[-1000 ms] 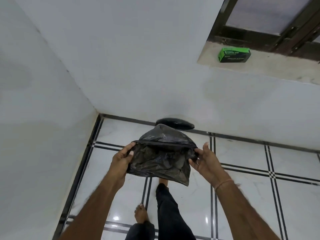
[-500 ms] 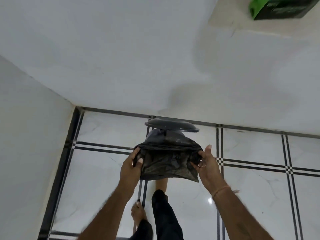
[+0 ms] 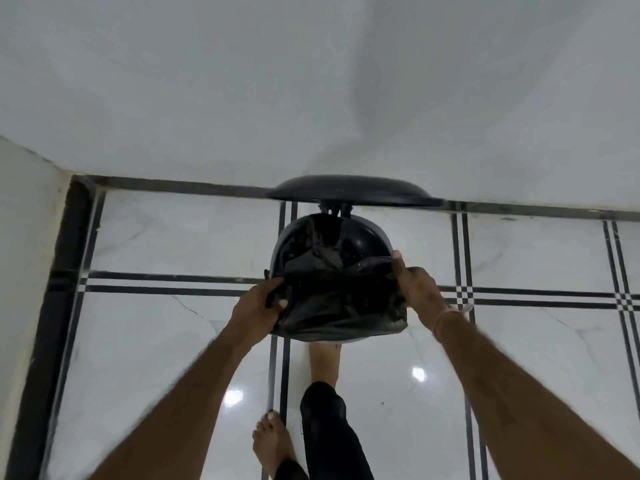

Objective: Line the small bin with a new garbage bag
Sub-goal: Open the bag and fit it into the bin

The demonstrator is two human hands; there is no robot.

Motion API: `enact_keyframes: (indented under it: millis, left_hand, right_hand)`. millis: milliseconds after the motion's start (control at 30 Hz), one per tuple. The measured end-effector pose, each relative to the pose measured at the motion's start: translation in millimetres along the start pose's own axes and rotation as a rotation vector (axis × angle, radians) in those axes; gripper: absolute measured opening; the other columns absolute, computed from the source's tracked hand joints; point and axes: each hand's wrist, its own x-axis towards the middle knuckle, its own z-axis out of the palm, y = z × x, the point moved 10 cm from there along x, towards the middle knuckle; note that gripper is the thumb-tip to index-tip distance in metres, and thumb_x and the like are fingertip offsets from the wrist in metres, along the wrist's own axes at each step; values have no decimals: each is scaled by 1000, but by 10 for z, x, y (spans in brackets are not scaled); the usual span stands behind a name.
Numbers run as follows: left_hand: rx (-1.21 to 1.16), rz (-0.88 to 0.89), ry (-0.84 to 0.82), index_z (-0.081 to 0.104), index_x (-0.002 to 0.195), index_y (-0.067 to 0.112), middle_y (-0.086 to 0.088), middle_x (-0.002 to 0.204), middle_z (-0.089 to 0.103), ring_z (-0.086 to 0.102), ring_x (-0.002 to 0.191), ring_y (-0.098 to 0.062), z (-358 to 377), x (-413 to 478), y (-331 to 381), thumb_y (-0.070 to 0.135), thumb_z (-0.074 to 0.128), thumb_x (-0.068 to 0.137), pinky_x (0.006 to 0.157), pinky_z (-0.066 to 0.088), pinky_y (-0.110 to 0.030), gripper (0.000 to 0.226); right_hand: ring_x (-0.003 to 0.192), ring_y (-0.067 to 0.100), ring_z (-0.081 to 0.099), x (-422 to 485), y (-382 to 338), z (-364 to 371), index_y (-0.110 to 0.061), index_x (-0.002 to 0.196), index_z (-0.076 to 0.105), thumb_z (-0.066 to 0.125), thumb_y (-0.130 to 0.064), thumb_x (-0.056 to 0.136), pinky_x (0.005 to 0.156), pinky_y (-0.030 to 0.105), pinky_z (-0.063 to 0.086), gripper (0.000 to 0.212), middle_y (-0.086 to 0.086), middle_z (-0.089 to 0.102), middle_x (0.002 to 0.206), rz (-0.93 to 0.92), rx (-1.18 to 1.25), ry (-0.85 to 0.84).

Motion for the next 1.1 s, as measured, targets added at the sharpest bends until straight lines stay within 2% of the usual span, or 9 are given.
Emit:
enact_keyframes:
  millis: [100, 233, 333, 567, 633, 767, 967, 1033, 1100]
  left_hand:
    - [22, 89, -93, 49, 153, 26, -2, 150, 56, 49, 142, -25, 316, 62, 65, 22, 63, 101, 118, 40, -45, 54]
    - [92, 118, -110, 53, 150, 23, -4, 147, 59, 51, 140, -27, 566, 143, 181, 24, 59, 103, 116, 40, -40, 47]
    - [90, 89, -84, 59, 143, 17, -9, 140, 65, 58, 132, -30, 565, 232, 205, 26, 59, 103, 111, 45, -40, 41]
    - [-38, 81, -58, 52, 151, 18, -7, 151, 56, 48, 142, -27, 492, 432, 366, 23, 61, 102, 121, 35, -43, 50]
    - [-80, 90, 26, 50, 152, 18, -8, 152, 55, 48, 142, -29, 381, 479, 412, 20, 62, 101, 121, 35, -40, 52]
    - [-275, 78, 242, 58, 146, 20, -5, 142, 64, 57, 132, -26, -53, 450, 224, 15, 64, 100, 115, 45, -42, 47]
    - [-494, 72, 308, 71, 127, 16, -4, 121, 74, 68, 116, -24, -310, 338, -243, 3, 62, 99, 100, 57, -41, 32]
    - [-394, 27, 373, 73, 120, 21, -4, 117, 75, 68, 116, -29, -340, 314, -359, 11, 66, 97, 98, 55, -43, 26]
    - [-35, 14, 548, 70, 121, 21, -7, 120, 71, 64, 115, -35, -452, 240, -282, 28, 72, 94, 90, 50, -46, 28]
  right_hand:
    - [106, 32, 71, 84, 54, 23, -12, 109, 78, 33, -93, 81, 98, 51, 58, 96, 12, 76, 109, -78, 26, -18]
    - [100, 26, 72, 19, -17, 71, -10, 104, 77, 39, -78, 95, 87, 43, 62, 78, 9, 77, 103, -175, 69, -36]
    - [105, 25, 66, 40, 36, 215, -10, 116, 75, 33, -76, 97, 73, 33, 57, 80, 9, 71, 115, -61, 111, -123]
    - [117, 23, 57, 206, -124, 746, -15, 117, 75, 23, -81, 95, 71, 32, 49, 87, 5, 63, 130, 93, 178, -459]
    - [109, 23, 64, 373, -119, 657, -19, 117, 70, 29, -78, 97, 73, 33, 55, 75, 7, 69, 124, 108, 276, -336]
    - [117, 33, 66, 488, -18, 441, -17, 122, 70, 32, -76, 98, 105, 48, 54, 74, 15, 72, 124, 57, 261, -237]
    - [112, 29, 71, 422, 137, 115, -20, 115, 78, 43, -67, 101, 104, 52, 54, 61, 9, 77, 117, -69, 383, -154]
    - [112, 28, 71, 420, 161, 101, -21, 115, 78, 44, -64, 102, 102, 53, 56, 57, 7, 77, 116, -95, 375, -153]
    - [112, 27, 70, 418, 120, 101, -21, 117, 77, 45, -61, 103, 98, 49, 58, 54, 5, 76, 117, -138, 368, -147]
